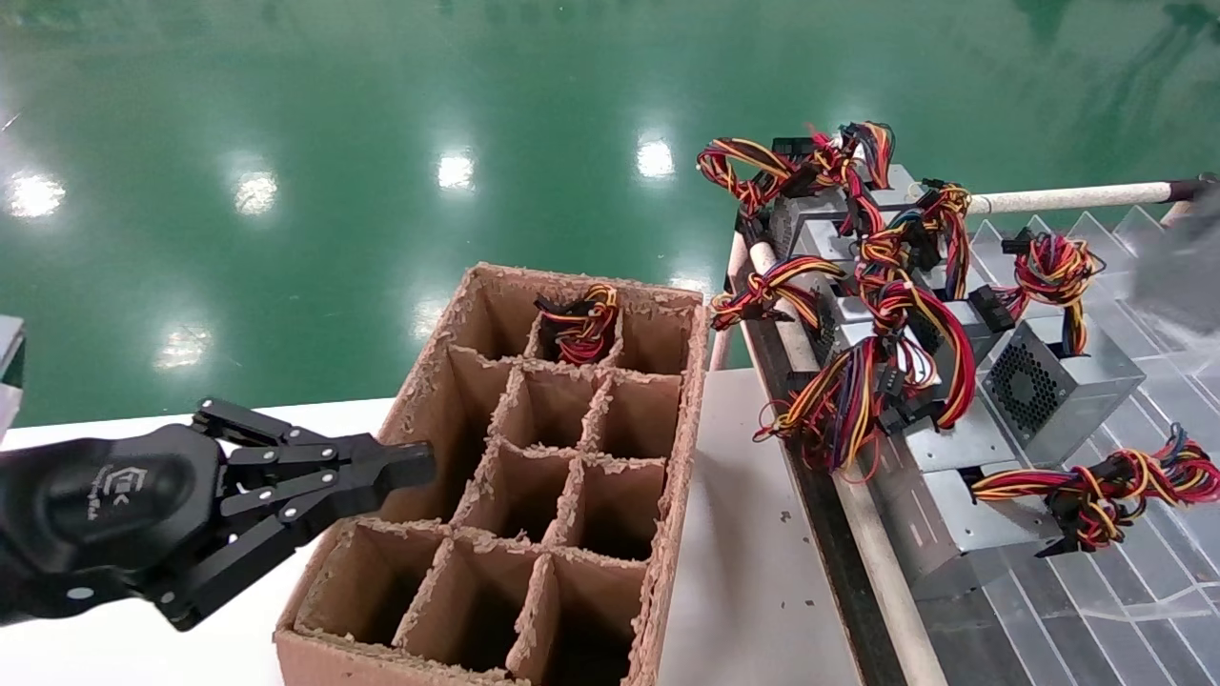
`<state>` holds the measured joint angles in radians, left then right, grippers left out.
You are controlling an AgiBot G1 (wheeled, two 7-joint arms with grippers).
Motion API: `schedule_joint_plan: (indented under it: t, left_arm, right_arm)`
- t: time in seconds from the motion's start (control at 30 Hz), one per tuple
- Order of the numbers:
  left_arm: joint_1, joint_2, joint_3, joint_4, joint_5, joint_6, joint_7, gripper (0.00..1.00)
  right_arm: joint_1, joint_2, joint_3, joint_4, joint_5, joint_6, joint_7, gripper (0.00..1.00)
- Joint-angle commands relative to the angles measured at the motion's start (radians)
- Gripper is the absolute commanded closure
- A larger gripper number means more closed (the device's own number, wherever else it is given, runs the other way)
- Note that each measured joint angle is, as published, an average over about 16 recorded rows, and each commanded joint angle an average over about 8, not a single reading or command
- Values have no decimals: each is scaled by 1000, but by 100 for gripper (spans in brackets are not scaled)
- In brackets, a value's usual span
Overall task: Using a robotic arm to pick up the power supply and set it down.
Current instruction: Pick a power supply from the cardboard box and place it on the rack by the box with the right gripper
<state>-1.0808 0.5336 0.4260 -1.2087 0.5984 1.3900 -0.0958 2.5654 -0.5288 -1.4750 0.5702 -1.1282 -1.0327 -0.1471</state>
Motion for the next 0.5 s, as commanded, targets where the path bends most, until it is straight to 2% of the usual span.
schedule_joint_plan:
  t: [0.03,0.33,0.5]
  left_arm:
    - [0,0,0,0,0,0,0,100]
    - [0,0,0,0,0,0,0,100]
    - [0,0,0,0,0,0,0,100]
  right_arm:
    - [-62,-9,7,-50,45,24,-46,100]
    - [-278,-203,62,-337,159,254,-204,100]
    - [-346,-274,98,-419,210,325,-272,100]
